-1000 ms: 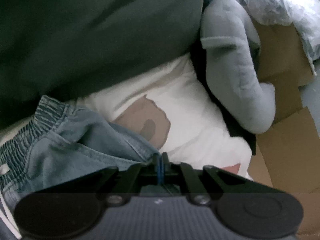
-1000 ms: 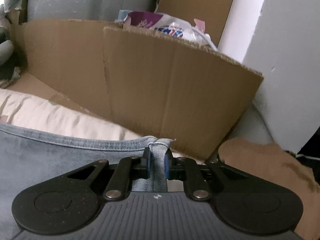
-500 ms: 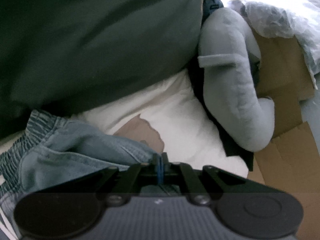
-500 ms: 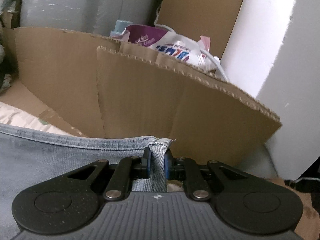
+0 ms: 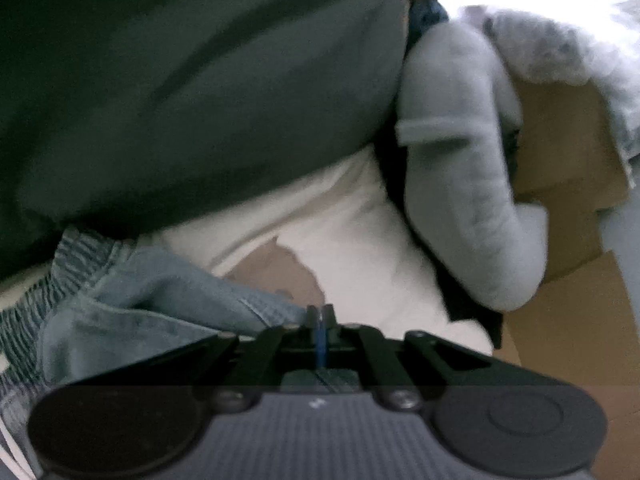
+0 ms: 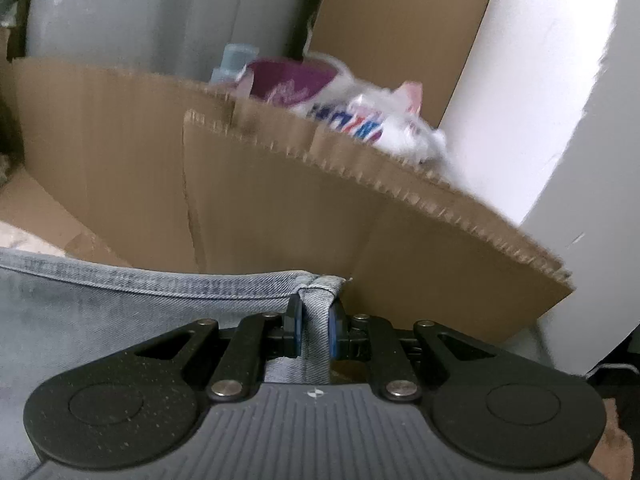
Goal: Fold clothes
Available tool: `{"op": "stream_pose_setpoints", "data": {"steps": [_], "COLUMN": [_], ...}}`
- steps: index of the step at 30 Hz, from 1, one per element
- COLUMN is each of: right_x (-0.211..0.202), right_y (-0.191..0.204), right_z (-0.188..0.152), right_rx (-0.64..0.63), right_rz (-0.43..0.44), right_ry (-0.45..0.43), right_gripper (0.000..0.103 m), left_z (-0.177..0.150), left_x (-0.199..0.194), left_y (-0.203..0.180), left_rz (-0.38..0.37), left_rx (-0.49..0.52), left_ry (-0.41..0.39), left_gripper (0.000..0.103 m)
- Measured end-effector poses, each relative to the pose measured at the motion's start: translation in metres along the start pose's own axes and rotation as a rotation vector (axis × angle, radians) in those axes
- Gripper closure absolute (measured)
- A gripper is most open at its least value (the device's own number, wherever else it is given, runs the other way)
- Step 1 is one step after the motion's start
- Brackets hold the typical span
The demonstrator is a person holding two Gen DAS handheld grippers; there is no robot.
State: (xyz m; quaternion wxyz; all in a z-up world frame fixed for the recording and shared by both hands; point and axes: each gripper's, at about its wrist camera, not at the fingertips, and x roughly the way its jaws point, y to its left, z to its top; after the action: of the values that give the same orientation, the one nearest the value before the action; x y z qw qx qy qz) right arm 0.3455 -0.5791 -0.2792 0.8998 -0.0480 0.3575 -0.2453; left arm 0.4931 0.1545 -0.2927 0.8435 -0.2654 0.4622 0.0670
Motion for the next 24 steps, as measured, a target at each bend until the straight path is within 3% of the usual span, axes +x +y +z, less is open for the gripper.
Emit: {"op": "stream_pose_setpoints", "data": {"steps": [7,11,14,24], "right_x": [0.032,0.035,0.029,0.0], "right_y": [0.016,0.015,0.018,0.063], "right_z": [-0.011,-0.015,-0.021,-0.02], "right_rx": [-0.024,0.021,0.031,0.002], "right_rz": [0.001,-0.02,-0.016,0.146], "right_ry": [0.077,0.114,0.122,0.059], "right_gripper": [0.091,0.074,0.072,0.072], "left_z": [0.0,0.006,0.012,0.032], "left_x": [0.014,0.001,-0.012,-0.03], "left_y": [-0.001,-0.003,0.001,0.031], "left_rz": [0.014,0.003,0.012,0.103], "left_rx": [-0.01,0.051,0.098,0.245], "left_ry": [0.028,0.032,0.028,0.001], "left_gripper": [0.099,0.092,0.092,0.093]}}
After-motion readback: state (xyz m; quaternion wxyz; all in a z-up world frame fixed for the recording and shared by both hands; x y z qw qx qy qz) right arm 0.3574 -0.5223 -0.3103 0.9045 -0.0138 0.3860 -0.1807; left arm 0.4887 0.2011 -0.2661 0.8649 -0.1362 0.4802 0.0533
